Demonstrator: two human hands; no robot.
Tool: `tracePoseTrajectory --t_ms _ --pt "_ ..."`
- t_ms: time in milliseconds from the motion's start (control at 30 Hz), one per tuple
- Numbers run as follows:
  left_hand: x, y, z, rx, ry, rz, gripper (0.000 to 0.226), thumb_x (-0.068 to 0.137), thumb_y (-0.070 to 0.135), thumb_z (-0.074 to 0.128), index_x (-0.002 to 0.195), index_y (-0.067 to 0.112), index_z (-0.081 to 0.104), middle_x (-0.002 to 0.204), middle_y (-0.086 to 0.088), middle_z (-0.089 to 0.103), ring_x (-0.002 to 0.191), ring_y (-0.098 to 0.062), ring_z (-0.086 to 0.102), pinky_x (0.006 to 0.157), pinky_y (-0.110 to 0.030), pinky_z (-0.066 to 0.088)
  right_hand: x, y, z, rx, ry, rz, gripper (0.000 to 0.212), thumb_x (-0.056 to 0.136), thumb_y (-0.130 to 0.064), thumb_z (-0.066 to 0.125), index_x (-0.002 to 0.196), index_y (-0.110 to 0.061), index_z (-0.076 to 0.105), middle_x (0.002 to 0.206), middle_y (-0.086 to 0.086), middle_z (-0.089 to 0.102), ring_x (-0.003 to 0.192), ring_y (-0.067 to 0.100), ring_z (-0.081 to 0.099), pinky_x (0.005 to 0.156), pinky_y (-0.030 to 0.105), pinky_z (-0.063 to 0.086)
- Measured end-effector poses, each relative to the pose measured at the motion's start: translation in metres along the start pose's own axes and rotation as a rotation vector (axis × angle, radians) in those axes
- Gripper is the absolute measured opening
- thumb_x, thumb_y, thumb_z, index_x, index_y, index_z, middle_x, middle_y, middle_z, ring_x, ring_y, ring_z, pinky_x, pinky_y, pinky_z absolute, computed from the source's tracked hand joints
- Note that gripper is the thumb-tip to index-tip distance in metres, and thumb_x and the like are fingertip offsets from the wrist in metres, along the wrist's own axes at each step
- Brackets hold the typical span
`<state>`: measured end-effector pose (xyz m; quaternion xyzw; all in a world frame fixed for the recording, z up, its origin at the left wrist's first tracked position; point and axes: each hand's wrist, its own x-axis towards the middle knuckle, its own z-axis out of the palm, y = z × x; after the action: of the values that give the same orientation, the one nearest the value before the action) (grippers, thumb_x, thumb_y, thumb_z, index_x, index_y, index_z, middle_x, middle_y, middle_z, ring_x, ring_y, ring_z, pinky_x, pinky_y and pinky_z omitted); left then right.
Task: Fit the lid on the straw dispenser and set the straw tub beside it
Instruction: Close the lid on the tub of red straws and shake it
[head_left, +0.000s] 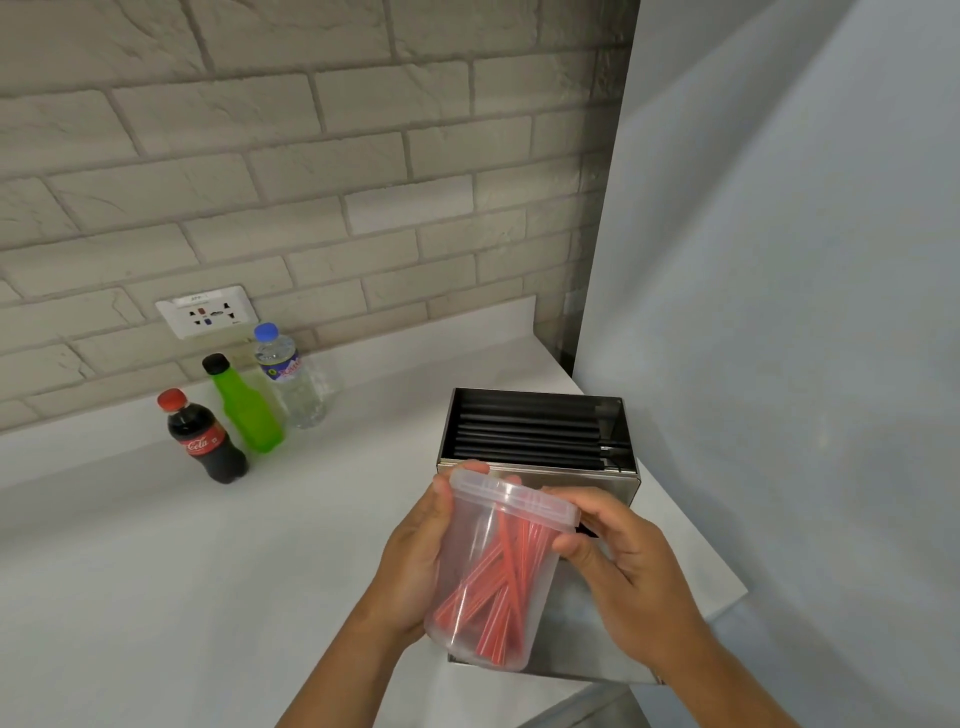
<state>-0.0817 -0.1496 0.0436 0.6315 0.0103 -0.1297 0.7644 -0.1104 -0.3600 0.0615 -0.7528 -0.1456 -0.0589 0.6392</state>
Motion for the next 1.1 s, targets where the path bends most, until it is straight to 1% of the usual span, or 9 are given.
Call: tracePoseTrajectory --t_ms 100,233,333,533,667,767,867,1000,1100 --pt "0.0 -0.006 -0.002 0.001 -0.01 -0.034 0.083 0.069 0.094 0.058 0.128 0.037 0.071 0.125 -0.012 0.076 0.112 -0.035 0.075 0.091 -0.048 0.062 -0.003 0.003 0.003 -0.026 0.022 -0.028 0.031 0.099 -0.051 0.06 0.123 -0.035 0.07 0.113 -0.01 0.076 0.109 0.013 0.073 0.087 0.016 0.056" --pt "0.0 -0.005 -0.001 -0.006 -0.037 -0.043 0.069 0.083 0.082 0.048 0.137 0.042 0.064 0.134 -0.008 0.073 0.121 -0.034 0.071 0.095 -0.046 0.06 -0.004 0.003 0.003 -0.038 0.051 -0.07 0.033 0.099 -0.05 0.06 0.123 -0.031 0.07 0.111 -0.012 0.076 0.108 0.013 0.073 0.086 0.018 0.058" --pt "0.002 -0.002 0.002 0.03 -0.078 -0.107 0.066 0.083 0.083 0.04 0.13 0.047 0.068 0.125 -0.005 0.077 0.115 -0.028 0.075 0.088 -0.037 0.063 -0.002 0.007 -0.003 -0.085 0.108 -0.137 0.034 0.1 -0.044 0.061 0.124 -0.022 0.072 0.111 -0.01 0.077 0.107 0.014 0.073 0.086 0.017 0.057" --pt "-0.001 -0.013 0.016 -0.135 0.017 -0.115 0.06 0.094 0.059 0.057 0.131 0.014 0.07 0.131 -0.024 0.069 0.123 -0.044 0.066 0.101 -0.058 0.054 0.002 0.023 -0.01 -0.261 0.298 -0.242 0.035 0.091 -0.029 0.075 0.123 -0.017 0.073 0.121 -0.006 0.073 0.116 0.016 0.068 0.094 0.024 0.057" --pt "-0.001 -0.015 0.023 -0.187 0.141 -0.113 0.061 0.09 0.049 0.067 0.125 -0.001 0.069 0.127 -0.034 0.067 0.123 -0.053 0.062 0.11 -0.07 0.043 -0.001 0.019 -0.006 -0.223 0.174 -0.145 0.036 0.091 -0.054 0.072 0.116 -0.028 0.069 0.127 -0.009 0.066 0.124 0.018 0.063 0.094 0.024 0.055" --pt "0.001 -0.01 0.016 -0.109 0.138 -0.061 0.07 0.077 0.057 0.081 0.117 0.001 0.07 0.113 -0.025 0.075 0.105 -0.043 0.071 0.096 -0.057 0.056 0.0 0.014 -0.011 -0.119 0.072 0.008 0.054 0.085 -0.07 0.068 0.124 -0.033 0.063 0.144 -0.018 0.053 0.133 0.009 0.055 0.093 0.022 0.056" --pt "0.003 -0.009 0.012 -0.019 0.024 -0.038 0.073 0.068 0.067 0.085 0.116 0.013 0.074 0.113 -0.019 0.077 0.102 -0.036 0.075 0.086 -0.045 0.06 0.004 0.005 -0.014 -0.074 -0.068 0.102 0.072 0.081 -0.079 0.064 0.145 -0.056 0.041 0.15 -0.036 0.042 0.135 -0.004 0.051 0.094 0.016 0.055" --pt "0.004 -0.005 0.016 -0.103 0.017 -0.049 0.082 0.064 0.061 0.092 0.125 0.011 0.071 0.118 -0.023 0.075 0.105 -0.039 0.075 0.088 -0.047 0.061 0.009 -0.003 -0.008 -0.124 -0.074 0.062 0.074 0.086 -0.073 0.062 0.152 -0.053 0.034 0.153 -0.028 0.042 0.142 0.011 0.048 0.107 0.044 0.053" --pt "0.004 -0.003 0.022 -0.247 0.018 -0.076 0.088 0.063 0.053 0.096 0.13 0.004 0.065 0.117 -0.023 0.074 0.102 -0.037 0.073 0.088 -0.047 0.06 0.014 -0.006 -0.006 -0.193 -0.014 -0.028 0.067 0.089 -0.054 0.064 0.151 -0.045 0.04 0.15 -0.021 0.045 0.141 0.016 0.047 0.106 0.049 0.051"
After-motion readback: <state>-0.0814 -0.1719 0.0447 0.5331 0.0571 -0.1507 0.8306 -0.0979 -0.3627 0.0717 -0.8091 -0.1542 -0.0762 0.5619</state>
